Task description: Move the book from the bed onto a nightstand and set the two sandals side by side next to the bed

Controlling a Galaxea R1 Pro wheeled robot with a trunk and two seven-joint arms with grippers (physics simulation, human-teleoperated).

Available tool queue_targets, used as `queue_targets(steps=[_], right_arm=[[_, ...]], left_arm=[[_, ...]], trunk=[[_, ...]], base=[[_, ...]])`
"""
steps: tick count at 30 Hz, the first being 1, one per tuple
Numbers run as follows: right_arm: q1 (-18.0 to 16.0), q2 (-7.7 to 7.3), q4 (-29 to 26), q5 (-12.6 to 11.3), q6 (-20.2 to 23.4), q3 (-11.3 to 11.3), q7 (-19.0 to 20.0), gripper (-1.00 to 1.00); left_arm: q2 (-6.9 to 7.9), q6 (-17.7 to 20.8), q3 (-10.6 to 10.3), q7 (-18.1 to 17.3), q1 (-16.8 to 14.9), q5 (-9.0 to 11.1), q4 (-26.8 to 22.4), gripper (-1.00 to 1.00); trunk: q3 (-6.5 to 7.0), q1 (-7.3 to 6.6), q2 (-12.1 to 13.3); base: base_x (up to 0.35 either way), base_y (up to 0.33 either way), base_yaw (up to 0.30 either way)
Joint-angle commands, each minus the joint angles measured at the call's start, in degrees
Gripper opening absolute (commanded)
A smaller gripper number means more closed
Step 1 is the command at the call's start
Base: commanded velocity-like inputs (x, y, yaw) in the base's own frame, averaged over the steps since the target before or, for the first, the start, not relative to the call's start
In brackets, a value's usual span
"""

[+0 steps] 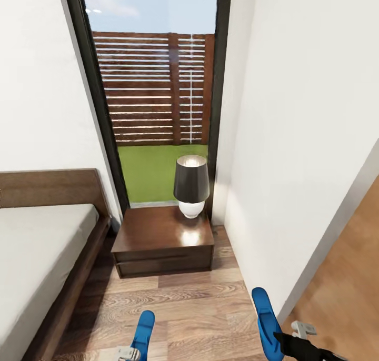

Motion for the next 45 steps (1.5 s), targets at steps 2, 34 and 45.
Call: queue_targets(steps=[2, 34, 45], right_arm=[[-0.1, -0.04, 0.3, -0.3, -0.3, -0.1, 0.4, -1.0], [-0.1, -0.04, 0.3, -0.3, -0.3, -0.1, 0.4, -1.0], [-0.1, -0.04, 0.3, -0.3, -0.3, -0.1, 0.3, -1.0]], left_arm=[[-0.01, -0.3, 0.4, -0.2, 0.0, -0.6, 0.1, -1.0], [0.05, -0.3, 0.4, -0.2, 0.0, -0.6, 0.1, -1.0], [0.02, -0.3, 0.4, -0.2, 0.0, -0.7, 1.2, -1.0]], trunk=[[-0.06, 0.0, 0.0], [-0.06, 0.0, 0.0], [-0.06, 0.0, 0.0]], base=[[0.007, -0.006, 0.18], [0.0, 0.0, 0.288], [0.0, 0.0, 0.044]])
